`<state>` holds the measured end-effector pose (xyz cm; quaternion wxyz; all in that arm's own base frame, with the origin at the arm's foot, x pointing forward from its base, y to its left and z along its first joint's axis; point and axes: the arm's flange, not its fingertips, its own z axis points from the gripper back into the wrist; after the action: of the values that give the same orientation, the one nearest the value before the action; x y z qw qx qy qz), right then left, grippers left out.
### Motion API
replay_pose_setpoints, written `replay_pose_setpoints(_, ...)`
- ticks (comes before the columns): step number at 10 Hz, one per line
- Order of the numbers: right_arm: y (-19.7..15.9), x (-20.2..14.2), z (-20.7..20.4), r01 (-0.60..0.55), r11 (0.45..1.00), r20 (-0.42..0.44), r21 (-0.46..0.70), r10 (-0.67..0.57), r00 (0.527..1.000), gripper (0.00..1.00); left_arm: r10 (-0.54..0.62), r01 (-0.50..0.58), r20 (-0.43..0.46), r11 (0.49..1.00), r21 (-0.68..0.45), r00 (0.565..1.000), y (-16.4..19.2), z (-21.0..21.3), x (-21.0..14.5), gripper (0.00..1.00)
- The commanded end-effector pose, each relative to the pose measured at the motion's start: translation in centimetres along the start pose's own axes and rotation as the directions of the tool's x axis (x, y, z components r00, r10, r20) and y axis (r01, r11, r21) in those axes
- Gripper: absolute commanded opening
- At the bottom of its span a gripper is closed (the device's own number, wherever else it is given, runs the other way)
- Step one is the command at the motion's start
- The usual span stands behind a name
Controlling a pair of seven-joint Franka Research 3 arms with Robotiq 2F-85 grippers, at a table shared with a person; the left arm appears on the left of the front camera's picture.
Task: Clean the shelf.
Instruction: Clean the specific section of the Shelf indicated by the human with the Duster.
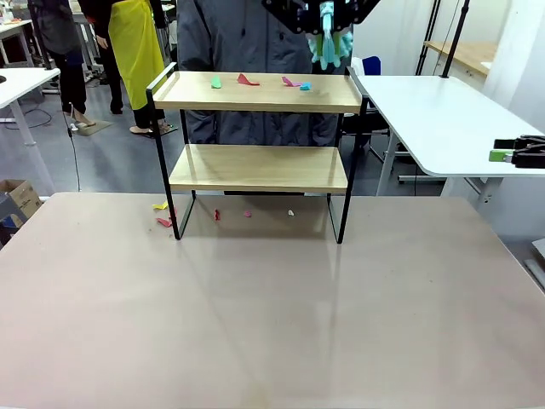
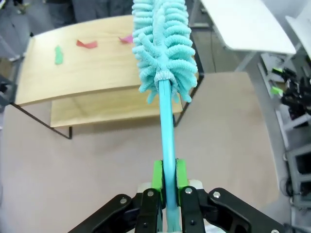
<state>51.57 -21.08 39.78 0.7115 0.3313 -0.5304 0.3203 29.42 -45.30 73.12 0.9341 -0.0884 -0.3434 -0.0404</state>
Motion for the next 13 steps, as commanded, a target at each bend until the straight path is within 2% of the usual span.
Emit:
replay_pose_setpoints(1,0.1,0.3,-0.1,-0.005,1.000,0.000,0.001,0.005,1.000,1.00,0.029,-0.029,0.039,1.000,0.005,0.999,-2.2,-0.7,0.9,0.13)
replay_pose_setpoints(3,0.1,0.3,-0.1,-0.005,1.000,0.000,0.001,0.005,1.000,1.00,0.021,-0.021,0.017,0.999,-0.026,1.000,-2.4,-2.1,0.6,0.13)
replay_pose_setpoints(9,0.1,0.3,-0.1,-0.005,1.000,0.000,0.001,0.005,1.000,1.00,0.015,-0.016,-0.109,1.000,-0.011,0.994,-2.6,-6.1,-1.0,0.13)
replay_pose_setpoints(13,0.1,0.3,-0.1,-0.005,1.000,0.000,0.001,0.005,1.000,1.00,0.045,-0.038,-0.133,0.998,0.052,0.990,-0.5,-7.1,-0.9,0.13)
